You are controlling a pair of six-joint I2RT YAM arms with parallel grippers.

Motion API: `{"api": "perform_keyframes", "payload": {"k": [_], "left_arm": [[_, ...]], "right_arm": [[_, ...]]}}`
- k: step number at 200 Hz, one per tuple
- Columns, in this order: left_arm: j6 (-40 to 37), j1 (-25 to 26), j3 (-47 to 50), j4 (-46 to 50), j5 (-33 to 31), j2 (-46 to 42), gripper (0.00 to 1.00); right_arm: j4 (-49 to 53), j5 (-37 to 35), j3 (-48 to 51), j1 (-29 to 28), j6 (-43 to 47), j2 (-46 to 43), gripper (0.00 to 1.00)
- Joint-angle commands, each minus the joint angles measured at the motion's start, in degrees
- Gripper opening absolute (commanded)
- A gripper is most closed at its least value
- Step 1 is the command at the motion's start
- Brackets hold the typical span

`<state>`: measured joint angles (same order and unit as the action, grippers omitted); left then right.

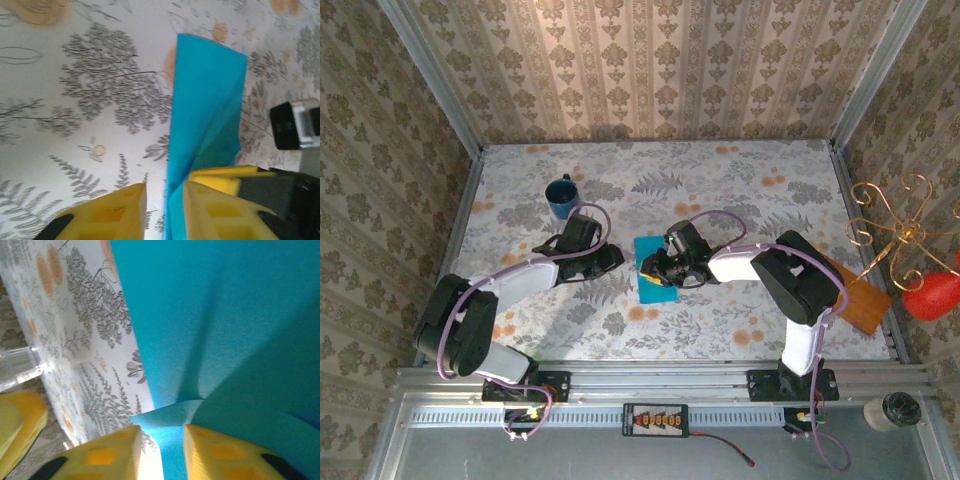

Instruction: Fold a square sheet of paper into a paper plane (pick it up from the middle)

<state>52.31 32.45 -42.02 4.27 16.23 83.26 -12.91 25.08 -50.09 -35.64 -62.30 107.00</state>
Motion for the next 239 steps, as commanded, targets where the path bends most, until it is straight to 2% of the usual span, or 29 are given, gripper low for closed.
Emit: {"api": "perform_keyframes", "payload": {"k": [1,26,57,141,239], "left_arm": [[0.82,2.05,-0.26,-4.02,2.55,1.62,0.2],[0.78,3.99,-1.54,-5.15,3.81,4.81,0.09],[0.66,5.08,-3.22,-6.28,4.84,8.3,0.0],[0.16,5.17,-5.87,-7.23,6.18,14.19,0.0],[-1.37,5.17,-7.9,-0.92,4.14,18.26,0.0]], "right_arm": [[11.13,-6.3,1.33,0.12,1.66,3.09,0.22],[13.59,-7.43,0.56,0.04,2.44,3.37,0.1],[16.47,-8.66,-0.67,-0.19,3.4,3.44,0.03],[16.74,-8.56,-0.88,-0.23,3.86,4.05,0.0],[16.7,-7.56,-1.14,-0.14,4.34,3.16,0.0]]}}
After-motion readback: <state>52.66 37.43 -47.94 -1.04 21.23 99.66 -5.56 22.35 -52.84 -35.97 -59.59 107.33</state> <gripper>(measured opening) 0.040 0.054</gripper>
